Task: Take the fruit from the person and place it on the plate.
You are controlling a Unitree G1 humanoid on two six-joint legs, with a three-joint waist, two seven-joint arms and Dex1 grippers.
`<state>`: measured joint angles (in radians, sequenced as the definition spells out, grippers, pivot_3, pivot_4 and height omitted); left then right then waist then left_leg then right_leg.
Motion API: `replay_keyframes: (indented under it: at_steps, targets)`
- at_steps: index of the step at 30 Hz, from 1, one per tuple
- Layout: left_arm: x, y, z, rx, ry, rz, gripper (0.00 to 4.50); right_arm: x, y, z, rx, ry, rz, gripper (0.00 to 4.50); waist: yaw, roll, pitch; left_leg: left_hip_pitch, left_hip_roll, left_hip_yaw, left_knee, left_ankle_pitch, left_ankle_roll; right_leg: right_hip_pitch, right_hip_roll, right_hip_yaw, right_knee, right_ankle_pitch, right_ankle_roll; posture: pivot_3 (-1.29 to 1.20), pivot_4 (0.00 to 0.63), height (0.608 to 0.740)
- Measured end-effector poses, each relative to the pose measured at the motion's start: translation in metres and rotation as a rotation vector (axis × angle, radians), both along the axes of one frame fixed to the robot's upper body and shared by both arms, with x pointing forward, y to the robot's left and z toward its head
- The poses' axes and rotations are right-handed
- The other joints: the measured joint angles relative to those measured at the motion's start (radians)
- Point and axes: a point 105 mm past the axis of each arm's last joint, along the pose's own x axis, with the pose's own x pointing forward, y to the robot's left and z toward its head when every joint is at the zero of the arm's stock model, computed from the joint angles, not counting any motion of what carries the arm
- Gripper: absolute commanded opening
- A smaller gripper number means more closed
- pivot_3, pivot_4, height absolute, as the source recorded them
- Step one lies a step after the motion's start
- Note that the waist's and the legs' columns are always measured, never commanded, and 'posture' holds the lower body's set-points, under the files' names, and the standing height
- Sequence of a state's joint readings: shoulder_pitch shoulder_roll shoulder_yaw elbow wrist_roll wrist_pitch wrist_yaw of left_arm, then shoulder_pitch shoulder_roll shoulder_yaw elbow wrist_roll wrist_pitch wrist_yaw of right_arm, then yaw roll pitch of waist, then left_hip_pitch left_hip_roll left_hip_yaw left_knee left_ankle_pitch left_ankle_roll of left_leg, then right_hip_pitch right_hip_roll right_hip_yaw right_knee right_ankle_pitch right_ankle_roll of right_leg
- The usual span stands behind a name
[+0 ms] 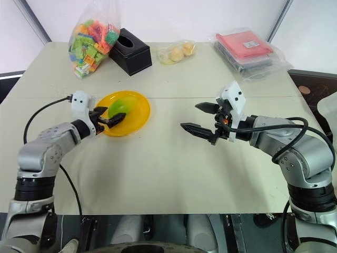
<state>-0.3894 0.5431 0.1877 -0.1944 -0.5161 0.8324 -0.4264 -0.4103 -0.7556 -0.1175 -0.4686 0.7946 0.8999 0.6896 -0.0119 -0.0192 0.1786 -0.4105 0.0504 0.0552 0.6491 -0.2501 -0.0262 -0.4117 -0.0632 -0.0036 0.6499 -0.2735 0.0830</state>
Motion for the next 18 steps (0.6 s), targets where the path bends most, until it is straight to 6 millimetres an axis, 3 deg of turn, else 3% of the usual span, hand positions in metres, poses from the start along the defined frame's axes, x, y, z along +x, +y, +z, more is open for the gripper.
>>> replay_keyframes:
  at_steps: [7,15,18]
  targets:
    - [-0.043,0.015,0.037,0.044,-0.036,-0.058,4.48,0.001,-0.003,-0.002,-0.004,0.000,0.017,4.50,-0.001,-0.001,0.000,0.000,0.000,0.000,0.000,0.000,0.000,0.000,0.000,0.000,0.000,0.000,0.000,0.00,0.150,0.731]
    - [-0.083,0.041,0.054,0.130,-0.012,-0.010,4.48,0.008,-0.011,-0.005,-0.015,-0.001,0.030,4.50,0.000,-0.002,0.001,0.000,0.000,0.000,0.000,0.000,0.000,0.000,0.000,0.000,0.000,0.000,0.000,0.00,0.150,0.731]
    - [-0.090,0.046,0.042,0.124,0.029,0.005,4.48,0.011,-0.008,-0.004,-0.017,-0.012,0.053,4.50,0.000,-0.002,0.001,0.001,0.000,0.000,0.000,0.000,0.000,0.000,0.000,0.000,0.000,0.000,-0.001,0.00,0.150,0.731]
